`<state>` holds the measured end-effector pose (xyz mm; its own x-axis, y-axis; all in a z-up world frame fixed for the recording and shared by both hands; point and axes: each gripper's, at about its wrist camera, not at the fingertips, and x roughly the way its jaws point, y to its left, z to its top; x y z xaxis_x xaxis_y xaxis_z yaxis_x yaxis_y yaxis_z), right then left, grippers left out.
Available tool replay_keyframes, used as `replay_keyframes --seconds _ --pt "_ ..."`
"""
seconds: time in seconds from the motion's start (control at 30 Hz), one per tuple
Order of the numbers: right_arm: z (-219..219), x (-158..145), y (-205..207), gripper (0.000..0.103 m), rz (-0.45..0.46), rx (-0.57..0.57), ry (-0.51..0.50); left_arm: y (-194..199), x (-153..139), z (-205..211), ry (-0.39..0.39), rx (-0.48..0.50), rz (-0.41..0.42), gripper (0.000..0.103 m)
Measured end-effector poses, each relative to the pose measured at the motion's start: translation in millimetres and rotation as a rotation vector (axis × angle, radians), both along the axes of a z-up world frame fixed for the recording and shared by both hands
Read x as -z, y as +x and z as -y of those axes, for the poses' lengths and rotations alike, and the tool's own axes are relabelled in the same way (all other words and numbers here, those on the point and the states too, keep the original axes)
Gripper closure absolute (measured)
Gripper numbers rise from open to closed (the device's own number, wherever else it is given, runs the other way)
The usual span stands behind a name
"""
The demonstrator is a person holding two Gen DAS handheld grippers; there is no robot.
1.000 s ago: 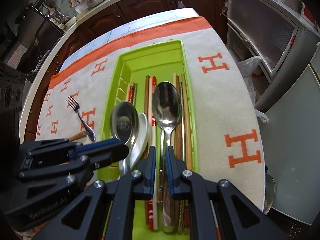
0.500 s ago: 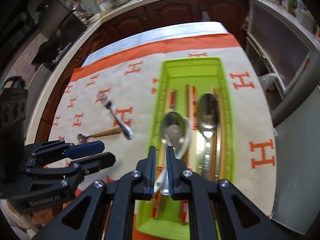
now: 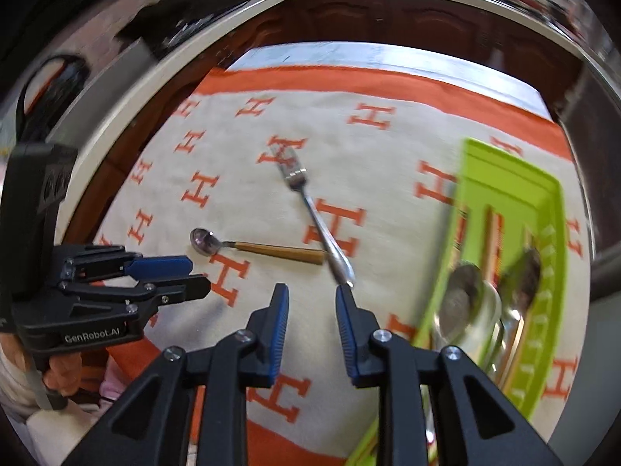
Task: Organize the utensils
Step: 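Move both tools back over the fork and wooden-handled teaspoon, then grasp the wooden-handled teaspoon with the right tool while the left tool grasps the fork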
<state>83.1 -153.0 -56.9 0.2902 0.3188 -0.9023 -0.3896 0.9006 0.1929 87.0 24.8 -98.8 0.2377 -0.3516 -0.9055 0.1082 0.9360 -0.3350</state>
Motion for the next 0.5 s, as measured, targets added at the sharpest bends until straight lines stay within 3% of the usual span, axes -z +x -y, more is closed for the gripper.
replay_keyframes --seconds 0.5 --pt "-79 35 20 0.078 0.014 -0.331 -0.162 30 18 -23 -0.041 -0.062 0.015 0.074"
